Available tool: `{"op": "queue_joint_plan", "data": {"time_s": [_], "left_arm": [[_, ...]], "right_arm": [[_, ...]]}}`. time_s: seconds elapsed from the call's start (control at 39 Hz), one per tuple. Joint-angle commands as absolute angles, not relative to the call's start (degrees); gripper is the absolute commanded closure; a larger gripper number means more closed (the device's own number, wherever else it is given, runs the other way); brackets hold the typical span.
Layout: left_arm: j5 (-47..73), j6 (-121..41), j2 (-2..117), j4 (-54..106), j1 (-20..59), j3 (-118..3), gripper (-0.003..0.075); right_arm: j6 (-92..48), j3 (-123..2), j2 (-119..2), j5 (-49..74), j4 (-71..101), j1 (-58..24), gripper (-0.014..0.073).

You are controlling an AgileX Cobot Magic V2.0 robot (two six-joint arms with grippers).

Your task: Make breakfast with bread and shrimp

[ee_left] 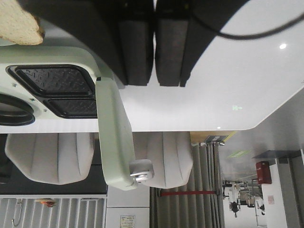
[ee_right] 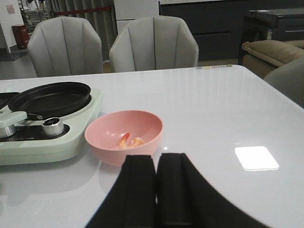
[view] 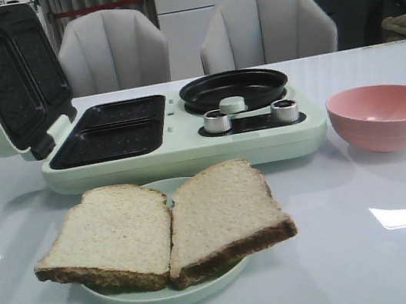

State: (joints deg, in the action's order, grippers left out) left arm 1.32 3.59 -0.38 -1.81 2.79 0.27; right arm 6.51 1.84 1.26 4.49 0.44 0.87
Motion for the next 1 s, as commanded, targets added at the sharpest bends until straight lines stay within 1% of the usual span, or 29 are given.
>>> {"op": "queue_joint_plan", "data": {"time_s": [0.0,0.15,0.28,0.39,0.56,0.69,0.98], "left_arm": [[-6.0,3.6,-1.3,-2.2,3.2,1.5,0.0608],[-16.3,3.6,-1.3,-2.0,3.2,1.1,0.0608],[-16.3,3.7,-0.8,-1.8,3.2,-3.3,0.0608],[-11.6,3.7,0.3,-1.8,3.2,-9.7,0.0608],[6.8,3.7,7.5,-1.8,3.2,-23.0,0.0608],[18.1,3.7,13.0,-0.6,3.2,-28.2,0.0608],[17.1,3.7,15.2,0.0,3.3,-26.7,0.0608]], "right_arm": [[6.3,0.6,1.7,-0.7,0.0,1.2,0.0442],[6.3,0.6,1.7,-0.7,0.0,1.2,0.0442],[6.3,0.6,1.7,-0.7,0.0,1.2,0.0442],[6.3,0.6,1.7,-0.7,0.0,1.2,0.0442],[6.3,0.6,1.7,-0.7,0.0,1.2,0.0442],[6.3,0.6,1.7,-0.7,0.0,1.2,0.0442],[6.3,0.6,1.7,-0.7,0.0,1.2,0.0442]]}}
